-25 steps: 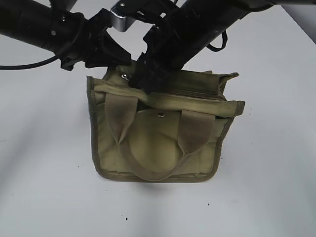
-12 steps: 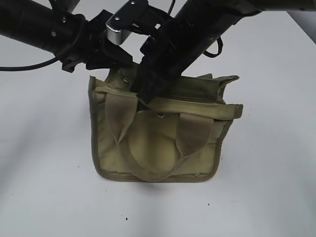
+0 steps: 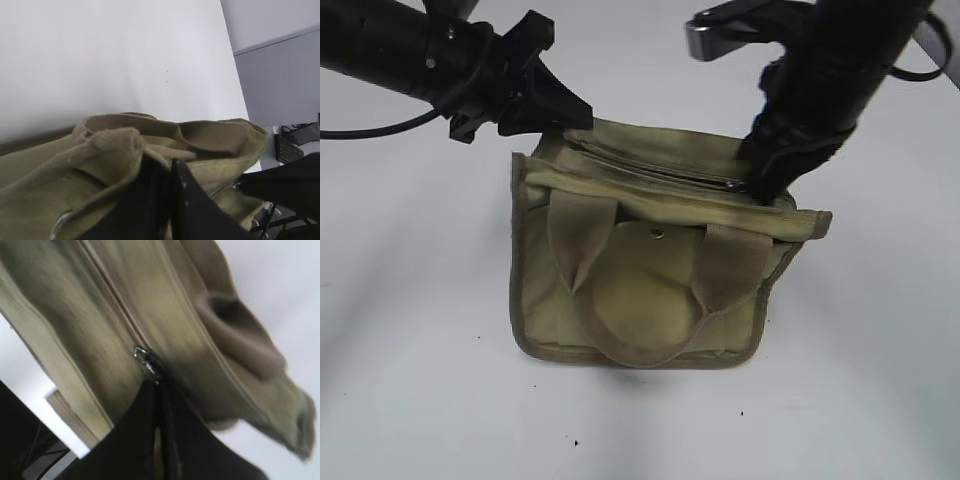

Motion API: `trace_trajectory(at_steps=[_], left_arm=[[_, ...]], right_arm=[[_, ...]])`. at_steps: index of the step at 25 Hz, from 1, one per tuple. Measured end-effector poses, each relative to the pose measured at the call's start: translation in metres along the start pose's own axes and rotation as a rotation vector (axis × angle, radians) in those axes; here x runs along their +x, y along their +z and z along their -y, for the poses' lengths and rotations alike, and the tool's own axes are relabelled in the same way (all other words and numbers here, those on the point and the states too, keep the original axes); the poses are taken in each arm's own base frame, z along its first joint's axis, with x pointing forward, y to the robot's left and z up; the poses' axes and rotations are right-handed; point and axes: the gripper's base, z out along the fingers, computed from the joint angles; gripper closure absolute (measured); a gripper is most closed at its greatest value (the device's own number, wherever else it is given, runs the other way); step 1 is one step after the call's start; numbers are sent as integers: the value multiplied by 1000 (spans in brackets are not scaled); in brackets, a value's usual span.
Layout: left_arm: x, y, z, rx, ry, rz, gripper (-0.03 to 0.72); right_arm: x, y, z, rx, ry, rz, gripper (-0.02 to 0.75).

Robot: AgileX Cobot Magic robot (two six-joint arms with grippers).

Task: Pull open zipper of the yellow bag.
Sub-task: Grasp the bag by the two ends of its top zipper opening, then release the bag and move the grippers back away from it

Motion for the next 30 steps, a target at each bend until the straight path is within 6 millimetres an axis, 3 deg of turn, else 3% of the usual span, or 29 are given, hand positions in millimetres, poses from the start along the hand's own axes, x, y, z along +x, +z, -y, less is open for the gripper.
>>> trace_trajectory(at_steps=[3,8,13,16,19,24,26,30], left_arm=[[0,0,0,-1,0,2,664],[-1,0,0,-3,1,5,664],[0,0,0,-3,3,3,664],[0,0,0,1,5,-7,656],[2,-4,2,-4,28,-17,593],[6,-39,24,-75,221,-2,342],[13,-64,38,-126,331,-7,298],[36,-119,63,-247,436,-15,273]], right_arm=[[22,-12,22,-6,157,-53,736],[48,-14,47,-2,351,-89,736],[66,-5,51,-25,434,-131,736],[66,-7,47,-52,480,-112,720],[64,-24,40,-56,509,-51,598],[68,-68,24,6,568,60,232],[72,-85,16,33,571,105,177],[93,-110,-9,64,562,165,164]])
